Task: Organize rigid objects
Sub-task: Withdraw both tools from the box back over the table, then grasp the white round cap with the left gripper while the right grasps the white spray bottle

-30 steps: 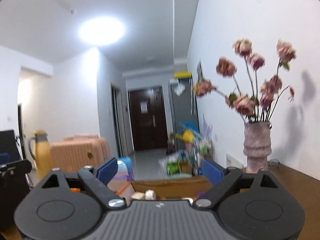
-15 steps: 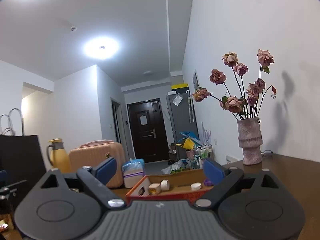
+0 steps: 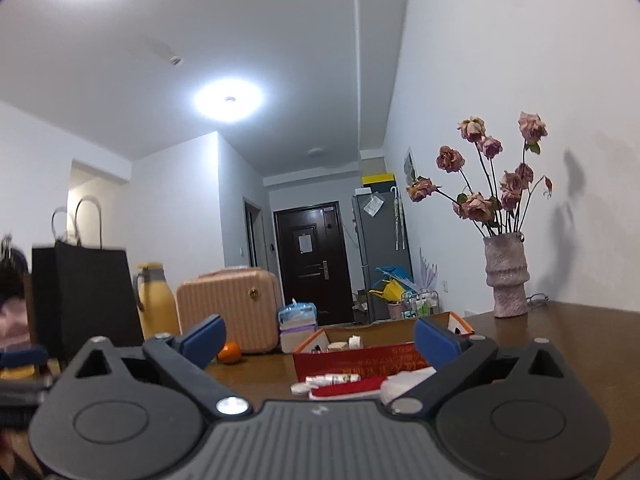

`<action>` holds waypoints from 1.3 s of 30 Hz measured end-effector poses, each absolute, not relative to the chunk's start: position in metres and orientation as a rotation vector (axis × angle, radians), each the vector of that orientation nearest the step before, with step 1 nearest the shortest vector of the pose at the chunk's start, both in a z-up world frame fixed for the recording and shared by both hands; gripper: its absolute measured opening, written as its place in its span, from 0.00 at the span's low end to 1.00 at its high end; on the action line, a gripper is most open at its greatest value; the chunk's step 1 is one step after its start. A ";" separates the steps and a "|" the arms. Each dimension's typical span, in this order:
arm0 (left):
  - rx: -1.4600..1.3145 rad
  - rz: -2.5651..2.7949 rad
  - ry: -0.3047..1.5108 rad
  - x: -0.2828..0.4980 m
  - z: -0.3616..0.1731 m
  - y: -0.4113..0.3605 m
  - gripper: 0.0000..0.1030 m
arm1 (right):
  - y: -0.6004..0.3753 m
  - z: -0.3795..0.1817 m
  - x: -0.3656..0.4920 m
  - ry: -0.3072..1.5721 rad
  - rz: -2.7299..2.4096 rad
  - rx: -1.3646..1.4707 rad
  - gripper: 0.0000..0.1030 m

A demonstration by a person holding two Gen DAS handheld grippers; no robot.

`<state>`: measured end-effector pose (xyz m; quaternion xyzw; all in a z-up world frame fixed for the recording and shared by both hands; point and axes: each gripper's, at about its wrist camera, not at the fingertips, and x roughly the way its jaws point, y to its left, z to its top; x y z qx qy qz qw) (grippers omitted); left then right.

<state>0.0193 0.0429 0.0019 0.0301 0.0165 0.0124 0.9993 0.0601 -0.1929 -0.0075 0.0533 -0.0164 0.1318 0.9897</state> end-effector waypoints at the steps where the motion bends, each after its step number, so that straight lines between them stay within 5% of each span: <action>1: 0.061 0.024 0.029 0.019 0.002 0.041 1.00 | -0.192 -0.011 0.056 -0.031 0.257 0.081 0.98; 16: 0.063 -0.002 0.086 0.040 -0.016 0.017 1.00 | -0.237 -0.038 0.047 0.014 0.157 0.093 0.99; 29: 0.076 -0.030 0.264 0.128 -0.017 -0.011 1.00 | -0.266 -0.052 0.126 0.170 0.152 0.134 0.94; 39: 0.096 -0.165 0.536 0.281 -0.005 0.027 0.80 | -0.227 -0.017 0.274 0.394 0.410 0.004 0.81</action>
